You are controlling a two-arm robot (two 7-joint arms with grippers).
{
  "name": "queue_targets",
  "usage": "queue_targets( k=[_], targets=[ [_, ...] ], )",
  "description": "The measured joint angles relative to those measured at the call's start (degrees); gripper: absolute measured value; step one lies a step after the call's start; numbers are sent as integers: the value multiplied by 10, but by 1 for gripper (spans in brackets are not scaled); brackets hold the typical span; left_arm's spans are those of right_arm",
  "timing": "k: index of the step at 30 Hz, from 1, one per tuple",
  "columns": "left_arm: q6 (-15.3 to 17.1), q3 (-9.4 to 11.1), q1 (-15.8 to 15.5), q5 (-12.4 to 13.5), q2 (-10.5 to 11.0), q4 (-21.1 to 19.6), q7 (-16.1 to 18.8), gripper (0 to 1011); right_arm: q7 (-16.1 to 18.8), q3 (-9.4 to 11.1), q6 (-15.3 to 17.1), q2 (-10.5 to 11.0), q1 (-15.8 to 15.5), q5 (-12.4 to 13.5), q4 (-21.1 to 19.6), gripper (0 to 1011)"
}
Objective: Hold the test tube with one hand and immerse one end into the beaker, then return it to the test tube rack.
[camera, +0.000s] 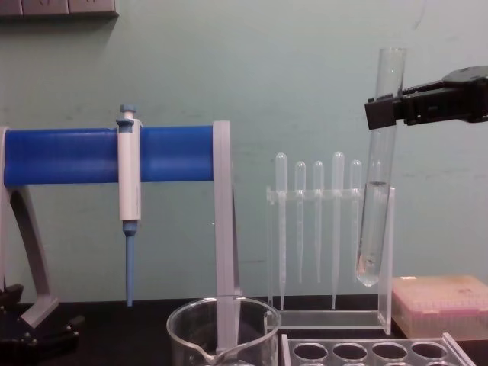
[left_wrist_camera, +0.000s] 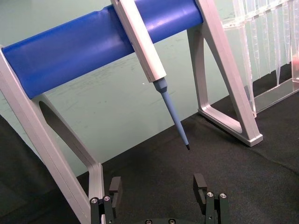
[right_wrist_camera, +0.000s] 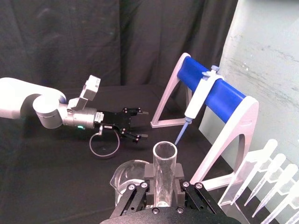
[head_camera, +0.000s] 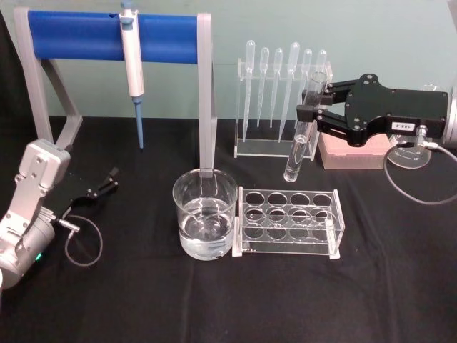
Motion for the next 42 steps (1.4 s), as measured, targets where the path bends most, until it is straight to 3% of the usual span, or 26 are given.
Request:
queue_targets(
  k=[42],
  targets=[
    [0,0,0,0,0,0,0,1000,0,0,0,0,0,0,0,242]
  ],
)
